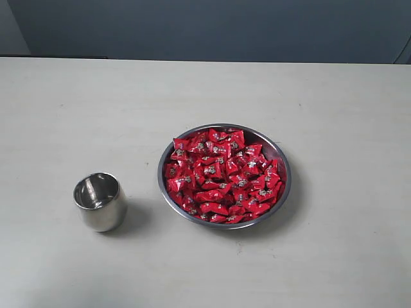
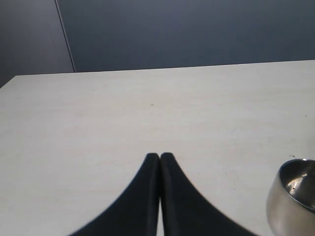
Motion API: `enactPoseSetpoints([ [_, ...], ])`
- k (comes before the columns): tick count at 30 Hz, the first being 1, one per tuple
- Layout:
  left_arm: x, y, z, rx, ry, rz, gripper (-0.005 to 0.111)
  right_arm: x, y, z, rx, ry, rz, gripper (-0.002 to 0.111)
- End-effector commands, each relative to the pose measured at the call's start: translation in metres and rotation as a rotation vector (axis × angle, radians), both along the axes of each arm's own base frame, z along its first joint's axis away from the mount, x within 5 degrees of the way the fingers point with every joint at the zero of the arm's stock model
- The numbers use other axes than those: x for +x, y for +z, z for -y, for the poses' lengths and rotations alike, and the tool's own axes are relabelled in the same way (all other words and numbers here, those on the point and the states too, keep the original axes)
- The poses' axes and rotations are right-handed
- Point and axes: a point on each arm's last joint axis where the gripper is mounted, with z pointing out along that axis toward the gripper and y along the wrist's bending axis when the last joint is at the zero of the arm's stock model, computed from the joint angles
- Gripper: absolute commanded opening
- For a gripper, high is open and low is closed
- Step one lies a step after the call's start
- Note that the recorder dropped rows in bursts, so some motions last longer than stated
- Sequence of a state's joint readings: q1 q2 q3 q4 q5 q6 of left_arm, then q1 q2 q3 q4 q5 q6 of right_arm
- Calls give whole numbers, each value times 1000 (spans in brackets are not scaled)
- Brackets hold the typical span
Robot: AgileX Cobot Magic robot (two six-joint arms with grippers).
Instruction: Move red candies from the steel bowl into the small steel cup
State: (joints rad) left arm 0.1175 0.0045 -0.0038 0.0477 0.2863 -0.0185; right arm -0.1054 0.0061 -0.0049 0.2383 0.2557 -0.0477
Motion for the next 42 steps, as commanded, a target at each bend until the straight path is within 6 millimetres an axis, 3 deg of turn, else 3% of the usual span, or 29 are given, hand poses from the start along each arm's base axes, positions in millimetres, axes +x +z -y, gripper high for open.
enactPoseSetpoints([
  [1, 0, -1, 0, -3, 1, 3, 0, 1, 8, -3, 368, -14, 111, -1],
  [4, 0, -1, 0, -3, 1, 3, 0, 1, 13, -1, 438, -32, 170, -1],
  [23, 0, -1, 0, -3, 1, 3, 0, 0, 24, 8, 490, -100, 323, -1],
  [27, 0, -1, 0, -3, 1, 3, 0, -1, 26, 10, 624, -120, 353, -1],
  [31, 0, -1, 0, -3, 1, 3, 0, -3, 32, 15, 522, -158, 434, -1],
  [34, 0, -1, 0, -3, 1, 3, 0, -6, 40, 18, 352, -173, 511, -1],
  [37, 0, -1, 0, -3, 1, 3, 0, -15, 74, 14, 171, -146, 639, -1],
  [38, 0, -1, 0, -3, 1, 3, 0, -23, 96, 11, 22, -134, 734, -1],
  [40, 0, -1, 0, -3, 1, 3, 0, -32, 126, 6, -110, -121, 822, -1],
  [42, 0, -1, 0, -3, 1, 3, 0, -28, 147, 6, -89, -107, 805, -1],
])
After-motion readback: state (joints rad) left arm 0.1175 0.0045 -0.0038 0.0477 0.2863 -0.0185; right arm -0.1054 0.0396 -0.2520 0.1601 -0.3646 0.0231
